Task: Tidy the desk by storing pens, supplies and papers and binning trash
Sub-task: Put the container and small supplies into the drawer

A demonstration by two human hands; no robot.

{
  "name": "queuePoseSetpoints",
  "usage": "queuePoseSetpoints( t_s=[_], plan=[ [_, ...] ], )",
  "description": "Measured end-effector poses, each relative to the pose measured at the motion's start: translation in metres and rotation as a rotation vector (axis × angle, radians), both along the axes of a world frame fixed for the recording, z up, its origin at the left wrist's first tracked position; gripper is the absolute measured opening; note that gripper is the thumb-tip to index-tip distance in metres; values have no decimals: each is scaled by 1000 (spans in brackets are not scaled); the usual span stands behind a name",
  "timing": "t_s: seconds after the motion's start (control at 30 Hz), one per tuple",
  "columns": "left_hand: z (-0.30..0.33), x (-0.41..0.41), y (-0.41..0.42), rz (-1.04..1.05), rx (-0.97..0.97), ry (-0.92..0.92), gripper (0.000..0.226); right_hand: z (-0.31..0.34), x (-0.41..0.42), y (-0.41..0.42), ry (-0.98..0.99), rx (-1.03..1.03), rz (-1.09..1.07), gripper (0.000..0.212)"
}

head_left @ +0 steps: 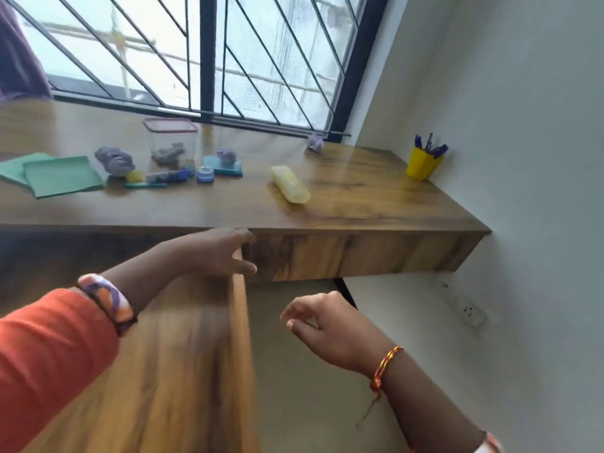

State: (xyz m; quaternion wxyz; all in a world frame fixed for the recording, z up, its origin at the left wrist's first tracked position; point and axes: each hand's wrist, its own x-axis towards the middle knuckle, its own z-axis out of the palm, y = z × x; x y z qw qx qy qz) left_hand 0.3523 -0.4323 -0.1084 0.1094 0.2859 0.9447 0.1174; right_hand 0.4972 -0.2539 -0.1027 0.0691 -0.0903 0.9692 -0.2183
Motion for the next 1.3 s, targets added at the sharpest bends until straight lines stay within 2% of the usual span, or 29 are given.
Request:
queuePoseSetpoints(
  t_s=[0.07, 0.13, 0.27, 0.37, 0.6, 0.7, 0.9, 1.03, 1.13, 1.23, 1.3],
  plan=[
    [-6, -32, 13, 161, 28, 11, 68, -1, -20, 19, 33, -13, 13, 21],
    [-15, -64, 25, 311, -56, 10, 71, -3, -41, 33, 59, -14, 45, 21],
    [-33, -107, 44, 440, -119, -19, 75, -6, -88, 55, 112, 0, 156, 21],
    [-40, -113, 51, 463, -131, -10, 75, -9, -125, 68, 123, -14, 246, 23],
    [-37, -111, 57, 515, -119, -54, 73, -8, -211, 87, 224, 179, 538, 47],
    [-35, -113, 55, 528, -95, -72, 72, -10, -243, 80, 207, 195, 624, 54],
    [-31, -117, 52, 540, -39, -124, 57, -19, -293, 39, 199, 193, 759, 49],
    [-23, -123, 46, 535, -40, -112, 53, -19, -323, 27, 108, 233, 771, 25],
    [-10, -130, 39, 552, -38, -145, 52, 0, -347, 24, 15, 242, 859, 29],
    [6, -142, 22, 573, 45, -288, 37, 24, -374, 19, -34, 283, 1001, 32],
    [21, -155, 8, 602, 296, -361, 28, 38, -398, 14, -17, 255, 1023, 30]
  ],
)
